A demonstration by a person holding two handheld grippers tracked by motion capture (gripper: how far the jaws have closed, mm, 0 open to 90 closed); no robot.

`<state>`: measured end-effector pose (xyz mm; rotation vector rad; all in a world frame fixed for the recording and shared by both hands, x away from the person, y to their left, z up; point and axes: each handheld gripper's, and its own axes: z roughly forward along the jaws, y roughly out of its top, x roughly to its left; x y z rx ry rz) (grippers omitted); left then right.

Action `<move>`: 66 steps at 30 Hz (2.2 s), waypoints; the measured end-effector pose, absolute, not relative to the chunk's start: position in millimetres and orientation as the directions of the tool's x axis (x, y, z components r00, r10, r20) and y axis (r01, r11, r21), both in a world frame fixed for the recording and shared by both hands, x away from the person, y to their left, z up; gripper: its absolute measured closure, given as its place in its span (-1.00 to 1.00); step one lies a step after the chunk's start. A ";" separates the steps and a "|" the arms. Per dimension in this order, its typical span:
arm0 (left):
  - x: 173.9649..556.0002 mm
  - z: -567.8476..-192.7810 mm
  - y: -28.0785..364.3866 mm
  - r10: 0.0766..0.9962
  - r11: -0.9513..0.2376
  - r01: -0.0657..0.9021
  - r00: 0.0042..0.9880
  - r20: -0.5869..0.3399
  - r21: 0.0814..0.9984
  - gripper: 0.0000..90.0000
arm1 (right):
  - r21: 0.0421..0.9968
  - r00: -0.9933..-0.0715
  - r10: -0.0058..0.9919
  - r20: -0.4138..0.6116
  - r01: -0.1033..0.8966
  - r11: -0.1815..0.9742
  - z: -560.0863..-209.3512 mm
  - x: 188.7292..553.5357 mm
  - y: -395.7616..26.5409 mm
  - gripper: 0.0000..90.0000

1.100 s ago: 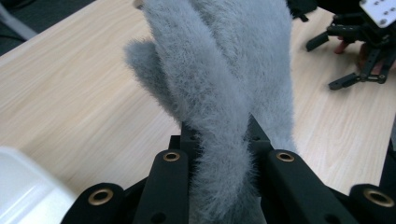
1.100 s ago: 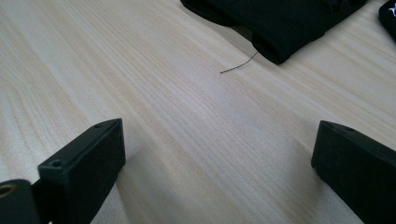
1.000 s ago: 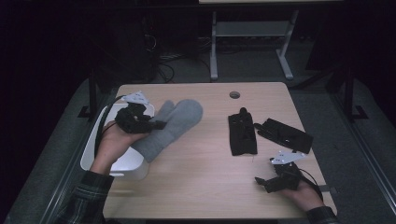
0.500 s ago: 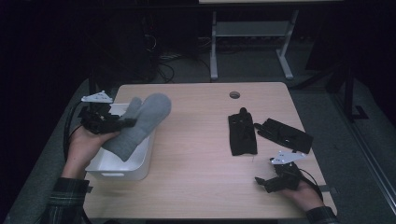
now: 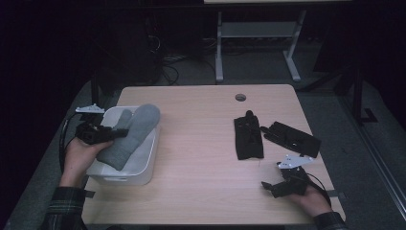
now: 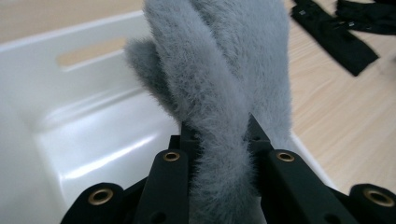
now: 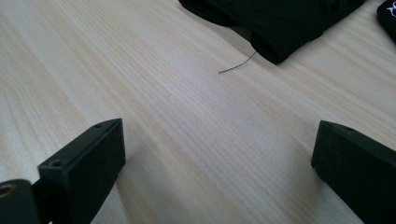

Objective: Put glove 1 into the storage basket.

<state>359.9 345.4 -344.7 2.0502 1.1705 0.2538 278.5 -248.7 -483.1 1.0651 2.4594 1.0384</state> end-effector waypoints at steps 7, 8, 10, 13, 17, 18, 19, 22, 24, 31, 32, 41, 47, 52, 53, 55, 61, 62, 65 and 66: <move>370.7 -370.2 353.5 0.839 -0.263 0.717 0.501 -0.214 0.645 0.67 | 0.705 -0.695 0.718 0.037 0.528 0.474 -483.1 278.5 -248.7 -0.94; 371.9 -372.4 354.1 0.842 -0.262 0.724 0.495 -0.216 0.638 0.67 | 0.705 -0.695 0.718 0.037 0.527 0.474 -483.1 278.5 -248.7 -0.94; 376.9 -381.9 356.4 0.852 -0.248 0.746 0.472 -0.227 0.618 0.67 | 0.705 -0.695 0.718 0.037 0.528 0.474 -483.0 278.5 -248.7 -0.94; 380.2 -387.3 357.1 0.859 -0.242 0.758 0.458 -0.230 0.606 0.66 | 0.705 -0.695 0.718 0.037 0.527 0.474 -483.1 278.5 -248.7 -0.94; 386.4 -396.3 356.9 0.863 -0.239 0.776 0.445 -0.238 0.584 0.63 | 0.705 -0.695 0.718 0.037 0.527 0.474 -483.1 278.5 -248.7 -0.94; 388.5 -399.9 356.4 0.873 -0.238 0.783 0.432 -0.227 0.575 0.62 | 0.706 -0.695 0.718 0.036 0.526 0.474 -483.1 278.6 -248.8 -0.94; 388.5 -399.9 356.4 0.873 -0.238 0.783 0.432 -0.227 0.575 0.61 | 0.706 -0.696 0.717 0.036 0.526 0.474 -483.1 278.6 -248.8 -0.94; 390.2 -403.2 357.5 0.885 -0.244 0.789 0.419 -0.203 0.565 0.53 | 0.706 -0.695 0.718 0.037 0.527 0.474 -483.1 278.6 -248.8 -0.94; 391.2 -405.9 356.4 0.896 -0.254 0.793 0.408 -0.174 0.553 0.44 | 0.705 -0.695 0.718 0.037 0.527 0.474 -483.1 278.5 -248.8 -0.94; 390.9 -406.8 350.9 0.922 -0.286 0.782 0.381 -0.062 0.553 -0.06 | 0.705 -0.695 0.718 0.038 0.528 0.474 -483.0 278.5 -248.7 -0.94; 390.8 -406.0 351.4 0.925 -0.287 0.780 0.377 -0.052 0.557 -0.10 | 0.705 -0.695 0.718 0.037 0.527 0.474 -483.1 278.5 -248.7 -0.94; 389.6 -402.6 352.8 0.927 -0.278 0.767 0.371 -0.047 0.578 -0.26 | 0.705 -0.695 0.718 0.037 0.527 0.474 -483.1 278.5 -248.8 -0.94; 389.3 -396.3 352.4 0.922 -0.281 0.754 0.385 -0.053 0.594 -0.36 | 0.705 -0.695 0.718 0.038 0.528 0.474 -483.1 278.5 -248.7 -0.94; 386.8 -387.7 347.6 0.910 -0.283 0.730 0.410 -0.066 0.622 -0.42 | 0.705 -0.695 0.718 0.037 0.527 0.474 -483.1 278.5 -248.7 -0.94; 386.1 -386.0 345.4 0.905 -0.286 0.724 0.419 -0.071 0.628 -0.42 | 0.706 -0.695 0.718 0.037 0.527 0.474 -483.1 278.6 -248.8 -0.94; 385.0 -382.7 340.7 0.898 -0.293 0.714 0.434 -0.073 0.635 -0.43 | 0.705 -0.695 0.718 0.037 0.527 0.474 -483.1 278.5 -248.7 -0.94; 380.8 -370.7 324.6 0.874 -0.302 0.680 0.477 -0.091 0.669 -0.45 | 0.705 -0.695 0.718 0.037 0.528 0.474 -483.0 278.5 -248.7 -0.94; 379.7 -368.6 321.6 0.869 -0.301 0.674 0.485 -0.097 0.675 -0.46 | 0.705 -0.695 0.718 0.037 0.528 0.474 -483.1 278.5 -248.7 -0.94; 376.2 -362.7 311.1 0.850 -0.312 0.650 0.517 -0.102 0.693 -0.46 | 0.705 -0.695 0.718 0.037 0.527 0.474 -483.1 278.5 -248.8 -0.94; 374.8 -361.1 307.1 0.846 -0.315 0.645 0.524 -0.103 0.696 -0.46 | 0.705 -0.695 0.718 0.037 0.528 0.474 -483.1 278.5 -248.7 -0.94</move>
